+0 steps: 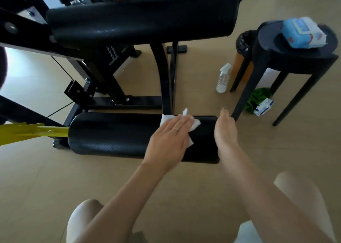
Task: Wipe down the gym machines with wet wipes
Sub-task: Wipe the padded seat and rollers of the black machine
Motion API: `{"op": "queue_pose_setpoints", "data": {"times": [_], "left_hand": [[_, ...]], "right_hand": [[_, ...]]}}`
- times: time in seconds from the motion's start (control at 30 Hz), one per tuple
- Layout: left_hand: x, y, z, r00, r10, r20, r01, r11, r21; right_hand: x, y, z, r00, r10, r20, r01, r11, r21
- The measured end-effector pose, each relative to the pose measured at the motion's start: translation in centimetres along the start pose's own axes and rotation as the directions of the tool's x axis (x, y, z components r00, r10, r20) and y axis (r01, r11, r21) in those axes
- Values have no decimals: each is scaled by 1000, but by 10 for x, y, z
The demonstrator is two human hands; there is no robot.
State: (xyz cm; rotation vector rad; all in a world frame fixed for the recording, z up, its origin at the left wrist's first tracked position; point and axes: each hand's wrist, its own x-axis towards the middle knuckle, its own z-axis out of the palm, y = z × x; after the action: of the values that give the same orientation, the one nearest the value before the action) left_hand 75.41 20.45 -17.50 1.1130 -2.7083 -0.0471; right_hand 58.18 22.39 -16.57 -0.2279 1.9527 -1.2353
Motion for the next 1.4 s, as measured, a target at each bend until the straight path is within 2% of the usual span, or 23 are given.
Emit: {"op": "queue_pose_setpoints", "data": {"times": [0.13,0.23,0.33,0.4,0.5,0.6,0.67,0.73,0.8,0.87,0.93,0.97,1.0,1.03,1.07,1.13,1.17,1.3,1.4], "left_hand": [[-36,-106,-26,937,-346,-51,345,938,-30],[-55,-165,-29,869,-480,-119,481,877,-24],[-56,-173,-23,797,-580,-169,583,811,-39],[-46,-153,-19,823,-547,-152,552,834,-17],[-26,-93,-13,925,-374,-69,375,927,3],[-25,-43,-5,975,-221,-34,217,972,-92],[-35,-45,-7,989,-143,-34,140,985,-97],[-44,-82,-17,979,-198,-55,193,977,-85],[-57,-136,-27,936,-336,-102,332,942,-57],[-78,-191,-31,864,-482,-149,479,876,-57],[-96,-222,-32,729,-667,-154,651,745,-145],[-97,-228,-31,668,-724,-172,708,689,-153],[-94,-224,-30,635,-748,-191,733,662,-155],[-88,-214,-29,635,-746,-201,732,664,-152],[-80,-199,-28,691,-690,-216,677,722,-141],[-61,-153,-21,845,-494,-207,500,866,-26],[-53,-125,-14,875,-449,-181,446,893,-61],[-16,9,17,973,-193,-129,177,976,-126],[2,45,29,993,-51,-105,42,995,-88]], "right_hand": [[-10,8,15,964,-237,-118,211,958,-193],[-12,23,14,919,-364,-154,326,918,-225],[-12,27,13,892,-418,-171,377,898,-228],[-15,30,14,885,-432,-172,391,892,-227],[-18,39,11,859,-482,-171,443,868,-221],[-24,57,7,827,-547,-130,514,830,-216],[-24,64,4,805,-582,-110,550,804,-226],[-25,60,3,813,-573,-99,542,809,-226],[-29,52,4,837,-538,-96,516,836,-187],[-31,43,3,873,-477,-102,465,877,-125],[-28,32,3,925,-364,-106,361,932,-41],[-24,26,3,953,-282,-108,284,959,6],[-18,20,4,974,-200,-111,206,977,50],[-13,16,5,984,-133,-118,143,987,80],[-9,14,7,988,-94,-126,106,991,87],[-5,16,11,988,-80,-135,91,993,72],[-5,17,12,987,-82,-136,92,993,70],[-8,23,11,992,-48,-116,62,991,116],[-7,25,8,998,-25,-63,35,986,163]]}}
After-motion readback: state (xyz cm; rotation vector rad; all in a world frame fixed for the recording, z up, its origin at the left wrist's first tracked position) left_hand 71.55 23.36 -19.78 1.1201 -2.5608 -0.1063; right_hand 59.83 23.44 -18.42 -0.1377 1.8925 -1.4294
